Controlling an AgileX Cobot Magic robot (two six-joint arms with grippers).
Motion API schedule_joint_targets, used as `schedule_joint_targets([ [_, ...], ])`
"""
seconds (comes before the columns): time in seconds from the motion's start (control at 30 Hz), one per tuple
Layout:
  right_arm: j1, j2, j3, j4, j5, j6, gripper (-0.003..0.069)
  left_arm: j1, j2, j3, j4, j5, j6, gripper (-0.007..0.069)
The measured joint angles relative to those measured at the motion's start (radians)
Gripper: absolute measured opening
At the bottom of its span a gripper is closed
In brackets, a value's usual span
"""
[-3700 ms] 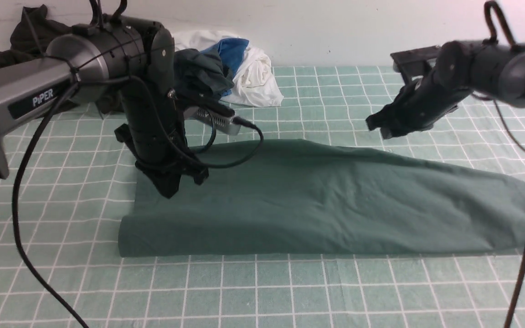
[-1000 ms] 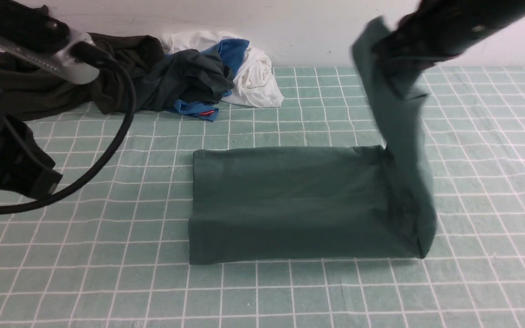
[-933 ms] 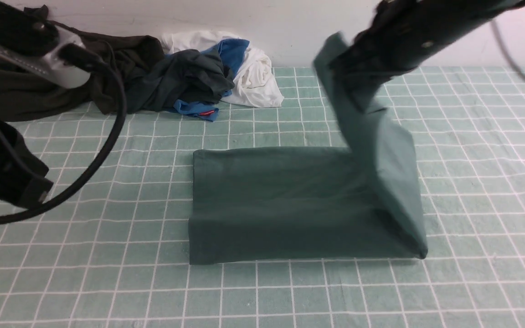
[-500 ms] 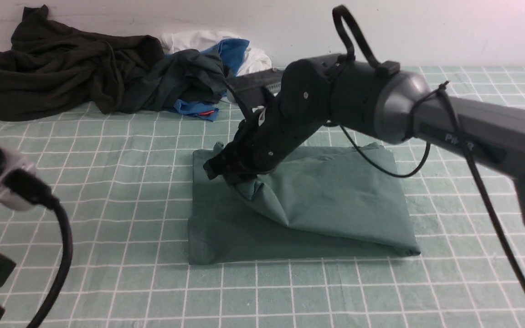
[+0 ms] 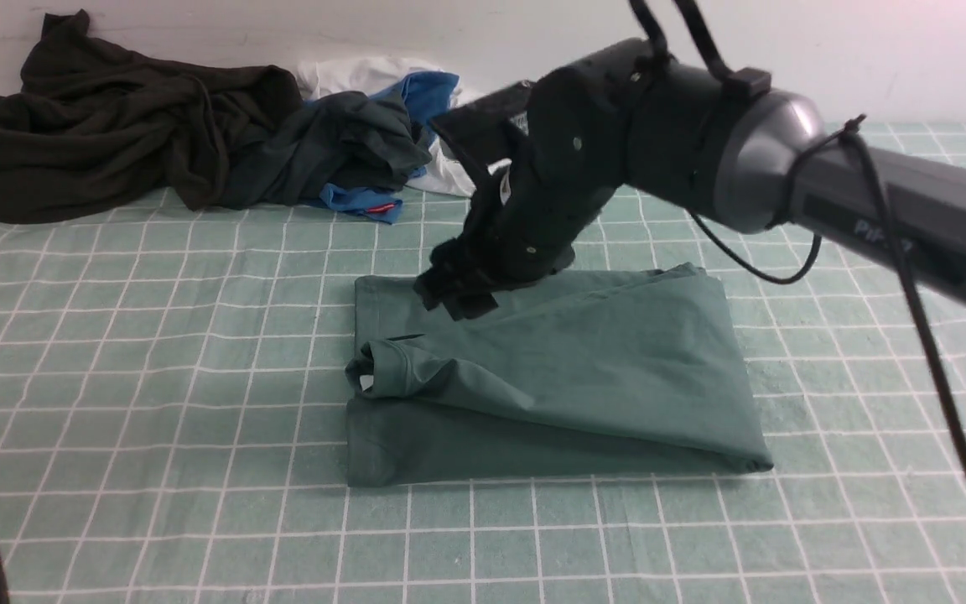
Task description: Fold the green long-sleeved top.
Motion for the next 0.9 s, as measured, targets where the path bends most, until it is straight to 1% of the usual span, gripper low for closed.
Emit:
schedule_joint_targets([
  [0.1, 0.006, 0.064, 0.002, -0.002, 0.011, 0.021, 0.0405, 0.000, -0.078, 0.069, 0.000, -0.029, -0.029, -0.0003],
  [0.23, 0.048, 0.109, 0.003, 0.019, -0.010, 0.009, 0.0393, 0.000, -0.207, 0.184, 0.000, -0.111, -0.071, -0.0003],
  [0.37, 0.071, 0.082, -0.003, 0.017, -0.030, 0.004, 0.0390, 0.000, -0.310, 0.250, 0.000, -0.160, -0.114, -0.0003],
  [0.47, 0.073, 0.021, -0.004, -0.007, -0.005, 0.001, 0.0391, 0.000, -0.370, 0.274, 0.000, -0.189, -0.123, -0.0003],
  [0.6, 0.073, -0.108, 0.010, -0.030, 0.032, -0.021, 0.0391, 0.000, -0.403, 0.288, 0.000, -0.214, -0.123, -0.0003],
  [0.67, 0.073, -0.259, 0.075, -0.042, 0.028, -0.025, 0.0391, 0.000, -0.413, 0.293, 0.001, -0.230, -0.120, -0.0003],
  [0.73, 0.073, -0.317, 0.116, -0.047, 0.019, -0.025, 0.0391, 0.000, -0.414, 0.294, 0.002, -0.232, -0.119, -0.0003],
  [0.8, 0.073, -0.486, 0.271, -0.047, -0.035, -0.025, 0.0391, 0.000, -0.414, 0.295, 0.003, -0.233, -0.118, -0.0003],
  [0.83, 0.073, -0.498, 0.283, -0.047, -0.040, -0.025, 0.0391, 0.000, -0.414, 0.295, 0.004, -0.233, -0.118, -0.0003],
  [0.9, 0.073, -0.663, 0.447, -0.042, -0.104, -0.025, 0.0388, 0.000, -0.414, 0.295, 0.004, -0.233, -0.118, -0.0003],
])
